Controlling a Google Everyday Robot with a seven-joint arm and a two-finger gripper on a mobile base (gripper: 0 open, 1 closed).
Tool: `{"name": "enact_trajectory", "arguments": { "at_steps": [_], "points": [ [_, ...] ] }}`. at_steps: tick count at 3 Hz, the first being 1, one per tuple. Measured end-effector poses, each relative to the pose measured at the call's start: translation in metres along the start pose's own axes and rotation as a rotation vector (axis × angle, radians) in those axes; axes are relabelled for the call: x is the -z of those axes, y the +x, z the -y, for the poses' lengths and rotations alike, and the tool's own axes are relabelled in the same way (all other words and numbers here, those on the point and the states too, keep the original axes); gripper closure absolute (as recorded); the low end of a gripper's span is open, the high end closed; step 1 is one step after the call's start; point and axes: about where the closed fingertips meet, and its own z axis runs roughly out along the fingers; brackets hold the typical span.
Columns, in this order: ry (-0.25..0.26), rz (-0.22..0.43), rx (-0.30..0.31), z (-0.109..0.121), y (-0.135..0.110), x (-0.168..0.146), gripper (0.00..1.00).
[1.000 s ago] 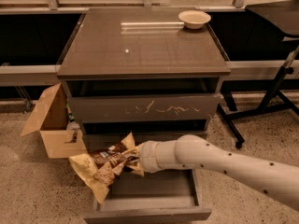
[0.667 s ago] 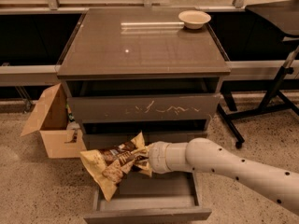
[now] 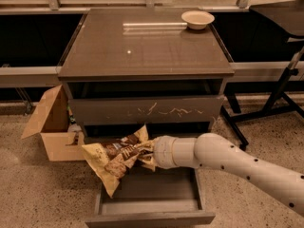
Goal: Pick brown chip bag from bottom drawer and place on counter
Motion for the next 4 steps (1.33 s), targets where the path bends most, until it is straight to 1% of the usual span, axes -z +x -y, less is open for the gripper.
{"name": "enact_trajectory", "arguments": {
  "at_steps": [1, 2, 3, 4],
  "points": [
    [0.049, 0.013, 0.073, 0.05, -0.033, 0.031, 1.0],
    [0.098, 0.023, 0.143, 0.094, -0.065, 0.061, 1.0],
    [0.128, 0.028, 0.241, 0.132, -0.107, 0.084, 1.0],
    [0.14, 0.012, 0.332, 0.158, -0.146, 0.097, 1.0]
  ]
}}
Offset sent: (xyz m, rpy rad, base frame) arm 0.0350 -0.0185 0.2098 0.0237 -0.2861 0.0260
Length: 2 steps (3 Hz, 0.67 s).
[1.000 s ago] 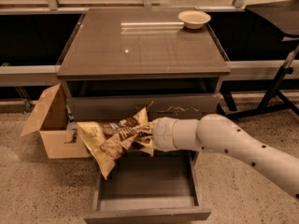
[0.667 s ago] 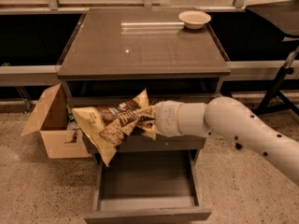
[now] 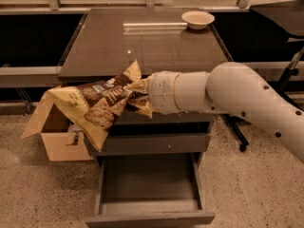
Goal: Pick brown chip bag from bottom drawer and place on counter
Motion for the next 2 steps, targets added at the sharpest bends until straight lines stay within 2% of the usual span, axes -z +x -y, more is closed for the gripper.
{"name": "enact_trajectory", "arguments": {
  "at_steps": [1, 2],
  "points": [
    [0.0, 0.0, 0.0, 0.0, 0.0, 0.0, 1.0],
    [0.011, -0.001, 0.02, 0.026, 0.008, -0.003, 1.0]
  ]
}}
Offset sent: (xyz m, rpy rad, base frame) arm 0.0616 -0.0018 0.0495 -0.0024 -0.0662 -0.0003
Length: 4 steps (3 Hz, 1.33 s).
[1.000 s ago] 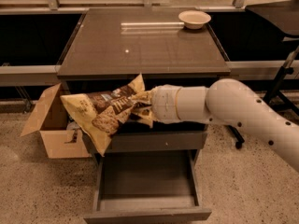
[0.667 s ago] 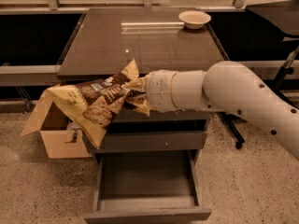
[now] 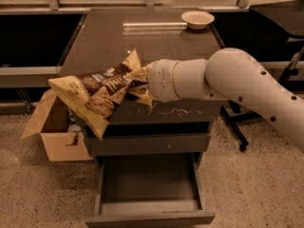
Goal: Pick brown chip bag from bottom drawer and place on counter
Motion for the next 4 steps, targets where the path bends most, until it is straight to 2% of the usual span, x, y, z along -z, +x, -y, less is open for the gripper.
{"name": "enact_trajectory", "arguments": {
  "at_steps": [1, 2, 3, 4],
  "points": [
    [0.03, 0.014, 0.03, 0.043, 0.025, -0.009, 1.0],
    [0.134, 0.064, 0.071, 0.128, 0.09, -0.029, 1.0],
    [0.151, 0.062, 0.064, 0.137, 0.092, -0.026, 1.0],
    [0.151, 0.07, 0.042, 0.141, 0.104, -0.033, 1.0]
  ]
}}
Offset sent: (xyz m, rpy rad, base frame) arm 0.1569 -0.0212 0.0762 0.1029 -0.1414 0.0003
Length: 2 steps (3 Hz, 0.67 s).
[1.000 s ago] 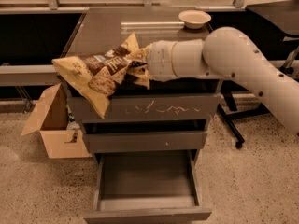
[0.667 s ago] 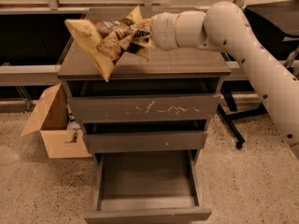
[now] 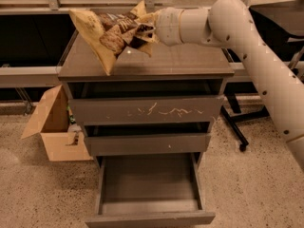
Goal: Pick brown chip bag from bottom drawer and place on counter
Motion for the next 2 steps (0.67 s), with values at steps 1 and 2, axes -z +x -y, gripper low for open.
{"name": "enact_trajectory", "arguments": {
  "at_steps": [1, 2],
  "points": [
    [-0.021, 0.022, -0.032, 0.004, 0.033, -0.024, 1.0],
    [-0.038, 0.026, -0.041, 0.018, 0.057, -0.042, 1.0]
  ]
}}
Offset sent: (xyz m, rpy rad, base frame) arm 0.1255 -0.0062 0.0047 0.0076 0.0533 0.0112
